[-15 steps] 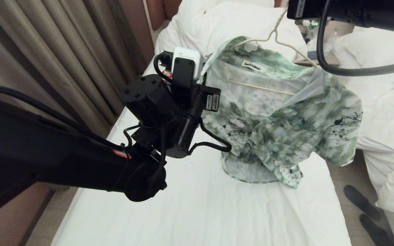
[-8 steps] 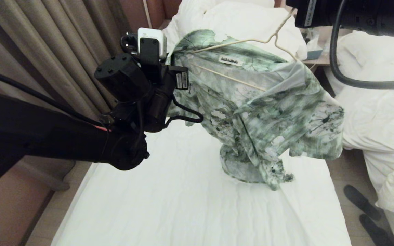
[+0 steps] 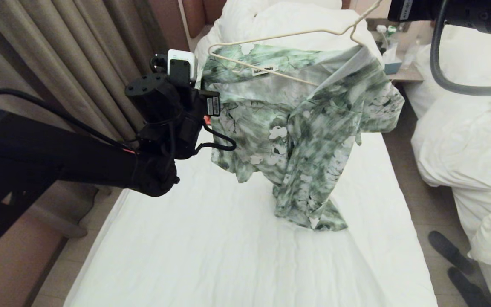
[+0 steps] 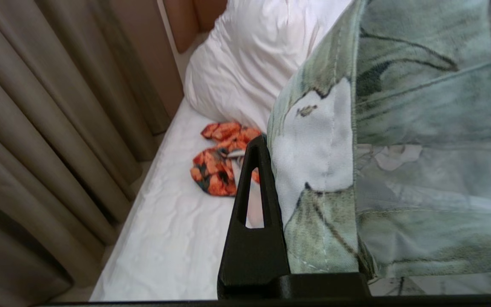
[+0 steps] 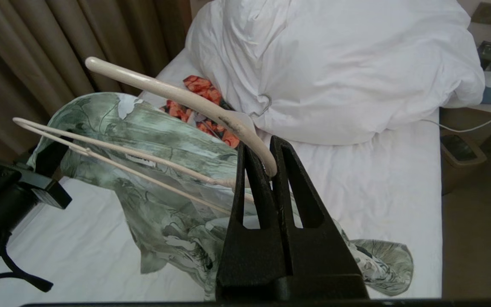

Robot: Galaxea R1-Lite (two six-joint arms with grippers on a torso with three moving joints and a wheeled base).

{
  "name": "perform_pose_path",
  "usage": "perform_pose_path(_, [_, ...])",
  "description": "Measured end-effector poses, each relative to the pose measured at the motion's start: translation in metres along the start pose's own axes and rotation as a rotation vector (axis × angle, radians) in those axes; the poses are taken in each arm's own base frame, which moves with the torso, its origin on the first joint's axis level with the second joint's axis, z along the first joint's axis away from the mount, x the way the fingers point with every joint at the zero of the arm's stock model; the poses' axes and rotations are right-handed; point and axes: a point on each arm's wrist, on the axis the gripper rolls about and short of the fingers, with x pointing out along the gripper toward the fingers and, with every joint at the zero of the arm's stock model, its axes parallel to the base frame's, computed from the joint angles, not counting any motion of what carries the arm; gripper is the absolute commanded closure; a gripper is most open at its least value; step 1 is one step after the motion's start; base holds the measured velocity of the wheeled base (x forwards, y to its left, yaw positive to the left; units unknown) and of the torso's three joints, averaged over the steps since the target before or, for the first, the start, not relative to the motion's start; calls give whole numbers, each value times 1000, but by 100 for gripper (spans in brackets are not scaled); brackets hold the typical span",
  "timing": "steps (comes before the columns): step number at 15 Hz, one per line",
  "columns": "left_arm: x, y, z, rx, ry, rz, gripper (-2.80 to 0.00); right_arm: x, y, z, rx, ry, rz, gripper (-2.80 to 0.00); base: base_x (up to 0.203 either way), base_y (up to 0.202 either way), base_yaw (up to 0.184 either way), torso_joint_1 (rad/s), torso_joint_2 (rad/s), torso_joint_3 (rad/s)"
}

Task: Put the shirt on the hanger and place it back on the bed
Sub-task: Take the clothes hanger out of the clothes

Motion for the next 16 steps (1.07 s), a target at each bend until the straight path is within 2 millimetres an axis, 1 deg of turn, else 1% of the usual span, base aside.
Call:
perform_pose_path(2, [0, -7, -8, 5, 17, -14, 0, 6, 1, -2, 6, -17, -11, 0, 0, 0, 0, 0, 0, 0])
perform_pose_path(3, [-3, -14, -9, 3, 24, -30, 0, 10, 1, -4, 11, -38, -21, 0, 0, 0, 0, 0, 0, 0])
perform_pose_path(5, [-18, -37, -10, -6, 40, -94, 0, 19, 3, -9, 18, -61, -31, 0, 0, 0, 0, 0, 0, 0])
perform_pose_path(7, [-33, -59, -16, 0, 73, -160, 0, 27, 7, -18, 10, -41, -29, 0, 0, 0, 0, 0, 0, 0])
perform_pose_path(9, [-37, -70, -28, 14, 101, -182, 0, 34, 10, -25, 7, -30, -27, 0, 0, 0, 0, 0, 0, 0])
perform_pose_path(10, [-35, -72, -34, 22, 110, -184, -280, 36, 11, -27, 5, -24, -26, 0, 0, 0, 0, 0, 0, 0])
perform_pose_path(13, [-33, -74, -43, 33, 124, -187, -280, 42, 14, -33, 0, -14, -24, 0, 0, 0, 0, 0, 0, 0])
perform_pose_path(16, [-27, -65, -53, 71, 164, -179, -280, 49, 16, -37, -2, -8, -24, 0, 0, 0, 0, 0, 0, 0])
